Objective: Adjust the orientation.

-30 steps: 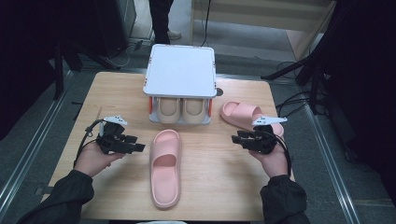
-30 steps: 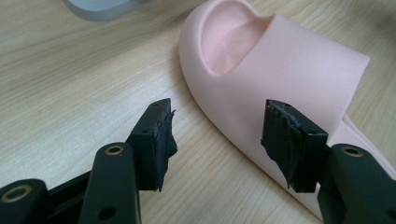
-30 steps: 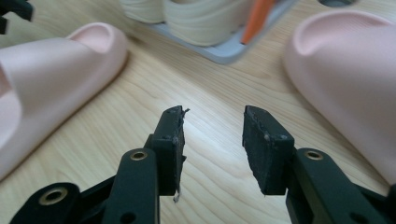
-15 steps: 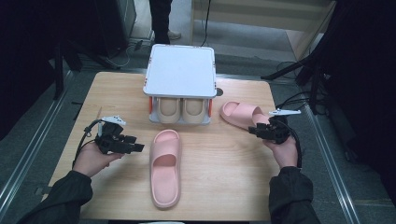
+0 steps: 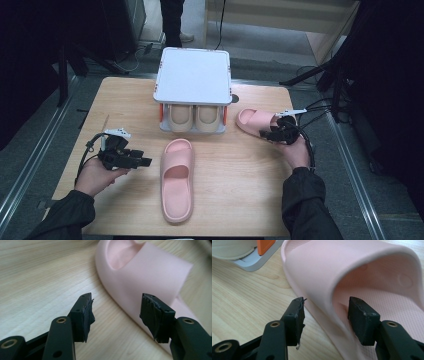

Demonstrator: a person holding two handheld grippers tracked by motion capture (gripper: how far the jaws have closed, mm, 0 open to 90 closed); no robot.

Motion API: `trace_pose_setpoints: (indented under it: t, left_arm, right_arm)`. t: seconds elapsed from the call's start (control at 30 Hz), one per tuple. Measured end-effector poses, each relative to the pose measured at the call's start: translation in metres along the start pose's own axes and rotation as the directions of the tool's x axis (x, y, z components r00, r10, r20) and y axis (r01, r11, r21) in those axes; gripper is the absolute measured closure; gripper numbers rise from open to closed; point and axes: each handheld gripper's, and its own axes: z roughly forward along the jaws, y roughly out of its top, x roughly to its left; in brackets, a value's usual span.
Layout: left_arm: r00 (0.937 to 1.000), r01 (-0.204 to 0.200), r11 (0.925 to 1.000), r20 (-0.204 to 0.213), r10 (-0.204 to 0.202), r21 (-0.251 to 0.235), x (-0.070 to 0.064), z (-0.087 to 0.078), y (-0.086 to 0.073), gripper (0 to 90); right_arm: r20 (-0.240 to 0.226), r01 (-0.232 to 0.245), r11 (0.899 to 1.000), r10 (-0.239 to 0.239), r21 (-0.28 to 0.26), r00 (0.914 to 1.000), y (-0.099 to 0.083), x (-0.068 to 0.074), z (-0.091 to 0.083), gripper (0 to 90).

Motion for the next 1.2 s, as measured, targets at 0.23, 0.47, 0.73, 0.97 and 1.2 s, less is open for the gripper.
trace_pose_setpoints:
  t: [0.23, 0.47, 0.73, 0.97, 1.2]
  left_arm:
    - [0.9999, -0.012, 0.9999, -0.011, 0.012, -0.007, -0.007, -0.003, -0.004, 42.9]
    - [0.9978, -0.039, 0.9992, -0.052, 0.039, 0.000, -0.008, -0.004, -0.004, 43.0]
    - [0.9979, -0.037, 0.9993, -0.054, 0.037, -0.001, -0.007, -0.005, -0.004, 43.0]
    - [0.9980, -0.035, 0.9994, -0.053, 0.035, -0.005, -0.005, -0.003, -0.001, 43.1]
    - [0.9981, -0.046, 0.9990, -0.042, 0.045, -0.003, -0.005, -0.001, 0.002, 43.1]
  right_arm:
    - [0.002, 0.017, 0.999, -0.017, 0.031, 0.9998, 0.008, 0.006, 0.005, 65.4]
    - [-0.009, 0.007, 0.999, -0.006, 0.046, 0.9999, 0.012, 0.013, 0.004, 81.0]
    - [0.033, -0.070, 0.998, 0.070, -0.006, 0.9970, 0.017, 0.017, -0.023, 85.4]
    - [0.021, -0.030, 0.999, 0.031, -0.038, 0.9993, 0.010, 0.050, -0.049, 85.2]
    - [-0.029, 0.007, 0.999, -0.008, -0.034, 0.9996, 0.000, 0.097, -0.064, 85.2]
